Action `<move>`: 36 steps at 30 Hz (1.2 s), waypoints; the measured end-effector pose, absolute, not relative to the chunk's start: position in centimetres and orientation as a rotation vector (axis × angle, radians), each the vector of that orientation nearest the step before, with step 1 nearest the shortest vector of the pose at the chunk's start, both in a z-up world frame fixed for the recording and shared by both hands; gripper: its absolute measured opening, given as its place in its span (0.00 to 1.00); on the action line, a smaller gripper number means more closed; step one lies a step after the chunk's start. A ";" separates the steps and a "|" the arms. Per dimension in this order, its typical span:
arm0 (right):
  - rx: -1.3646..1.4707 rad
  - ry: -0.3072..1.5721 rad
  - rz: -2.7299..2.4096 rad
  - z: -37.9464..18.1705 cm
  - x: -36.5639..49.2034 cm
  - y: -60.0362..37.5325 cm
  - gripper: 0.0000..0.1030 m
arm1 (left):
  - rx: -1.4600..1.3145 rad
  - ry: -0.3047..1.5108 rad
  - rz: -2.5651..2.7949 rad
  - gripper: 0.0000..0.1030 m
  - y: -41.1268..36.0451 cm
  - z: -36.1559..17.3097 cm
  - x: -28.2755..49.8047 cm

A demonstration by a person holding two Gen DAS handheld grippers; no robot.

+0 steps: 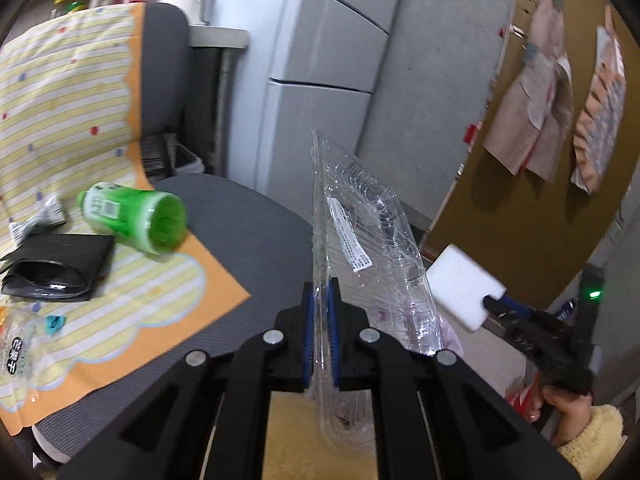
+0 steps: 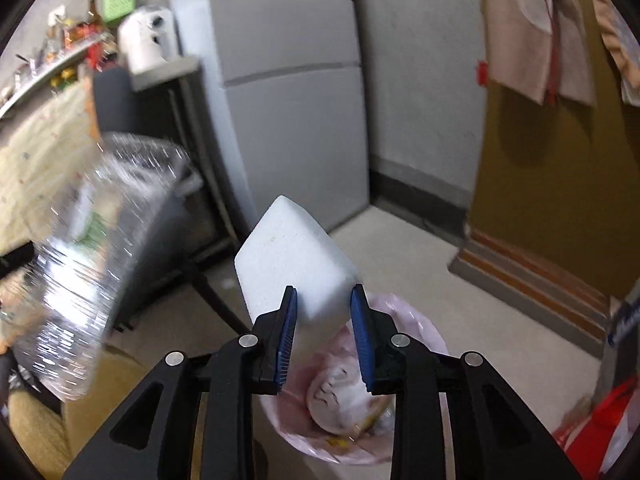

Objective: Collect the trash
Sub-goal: 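Carry tray and sponge to the bin and open the right gripper, then open the left gripper over the bin to drop the plastic tray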

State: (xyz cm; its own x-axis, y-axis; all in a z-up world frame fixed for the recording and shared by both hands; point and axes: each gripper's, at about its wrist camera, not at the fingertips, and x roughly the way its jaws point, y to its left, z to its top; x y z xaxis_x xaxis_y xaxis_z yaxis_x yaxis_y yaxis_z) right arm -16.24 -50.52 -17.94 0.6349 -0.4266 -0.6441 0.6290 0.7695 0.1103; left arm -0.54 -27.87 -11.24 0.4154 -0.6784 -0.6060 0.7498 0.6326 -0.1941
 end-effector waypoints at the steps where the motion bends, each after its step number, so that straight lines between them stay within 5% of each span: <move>1: 0.363 0.664 -0.622 -19.2 -16.3 -51.0 0.31 | 0.120 0.705 -0.900 0.05 -28.1 -11.3 -0.7; 7: 0.446 0.750 -0.634 -22.8 -15.8 -52.6 0.43 | 0.141 0.731 -0.893 0.05 -29.0 -11.6 -0.5; 29: 0.476 0.510 -0.719 -16.0 -20.6 -54.9 0.46 | 0.346 0.822 -1.146 0.06 -39.7 -16.9 -4.6; 30: 0.479 0.505 -0.721 -15.8 -20.7 -55.0 0.48 | 0.352 0.823 -1.153 0.08 -40.1 -17.1 -4.8; 32: 0.480 0.496 -0.729 -15.5 -21.1 -55.2 0.49 | 0.367 0.818 -1.159 0.44 -41.3 -17.5 -5.0; 36: 0.475 0.500 -0.731 -15.7 -21.0 -55.4 0.49 | 0.382 0.805 -1.149 0.47 -41.1 -18.0 -5.2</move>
